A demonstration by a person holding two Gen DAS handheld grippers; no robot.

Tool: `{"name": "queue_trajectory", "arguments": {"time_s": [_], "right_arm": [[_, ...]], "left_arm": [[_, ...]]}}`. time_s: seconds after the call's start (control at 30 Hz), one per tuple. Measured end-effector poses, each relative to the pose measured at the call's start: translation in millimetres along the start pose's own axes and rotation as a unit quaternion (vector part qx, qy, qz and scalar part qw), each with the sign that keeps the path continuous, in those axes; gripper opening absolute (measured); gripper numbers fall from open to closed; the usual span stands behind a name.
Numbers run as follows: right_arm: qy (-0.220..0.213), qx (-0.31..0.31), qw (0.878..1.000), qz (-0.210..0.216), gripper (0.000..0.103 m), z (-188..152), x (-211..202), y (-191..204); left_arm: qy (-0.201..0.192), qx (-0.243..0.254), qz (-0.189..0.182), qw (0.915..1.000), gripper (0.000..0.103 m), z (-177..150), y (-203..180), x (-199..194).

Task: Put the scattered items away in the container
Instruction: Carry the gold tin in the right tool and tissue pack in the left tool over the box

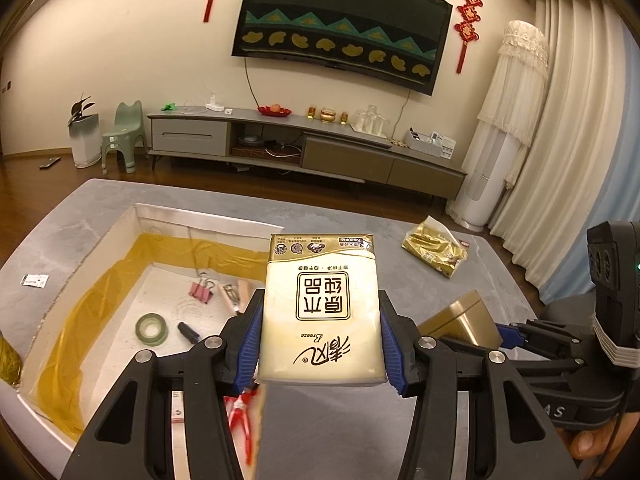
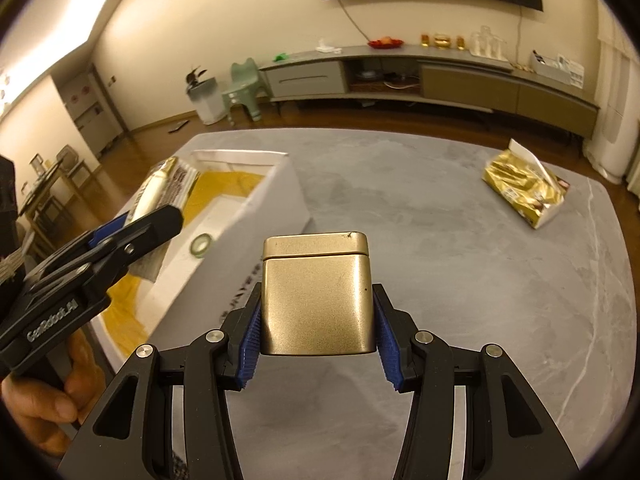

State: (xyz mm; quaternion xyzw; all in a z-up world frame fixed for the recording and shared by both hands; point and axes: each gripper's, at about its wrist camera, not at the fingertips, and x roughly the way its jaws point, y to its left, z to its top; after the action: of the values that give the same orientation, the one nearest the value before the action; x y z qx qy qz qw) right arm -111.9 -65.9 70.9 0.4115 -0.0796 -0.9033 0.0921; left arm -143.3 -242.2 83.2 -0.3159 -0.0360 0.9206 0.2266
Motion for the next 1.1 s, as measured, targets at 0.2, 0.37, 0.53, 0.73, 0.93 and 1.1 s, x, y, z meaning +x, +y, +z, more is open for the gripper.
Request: {"name": "queue_trajectory", "arguments": {"time_s": [0.2, 0.37, 0.53, 0.73, 0.93, 1.1], "right_arm": [[-0.007, -0.02, 1.0, 0.017, 0.052, -1, -9, 26], [-0.017, -0.042, 0.999, 0.029, 0.052, 5, -16, 49], [-0.024, -0.062, 0.997, 0.039, 0.052, 14, -20, 73], [-0.024, -0.083, 0.995, 0.051, 0.053, 24, -10, 99], [-0.014, -0.113, 0.992, 0.057, 0.053, 37, 11, 123], [-0.002, -0.131, 0.99, 0.058, 0.053, 50, 35, 138]], "left_arm": [[-0.019, -0.018, 0.008, 0.9996, 0.053, 5, 23, -19], [-0.034, -0.036, 0.013, 0.9987, 0.053, 8, 44, -34], [-0.037, -0.053, 0.023, 0.9977, 0.053, 7, 65, -38], [-0.041, -0.069, 0.032, 0.9962, 0.053, 5, 87, -43], [-0.035, -0.077, 0.054, 0.995, 0.053, 1, 110, -38], [-0.034, -0.084, 0.064, 0.9938, 0.053, -3, 124, -38]]}}
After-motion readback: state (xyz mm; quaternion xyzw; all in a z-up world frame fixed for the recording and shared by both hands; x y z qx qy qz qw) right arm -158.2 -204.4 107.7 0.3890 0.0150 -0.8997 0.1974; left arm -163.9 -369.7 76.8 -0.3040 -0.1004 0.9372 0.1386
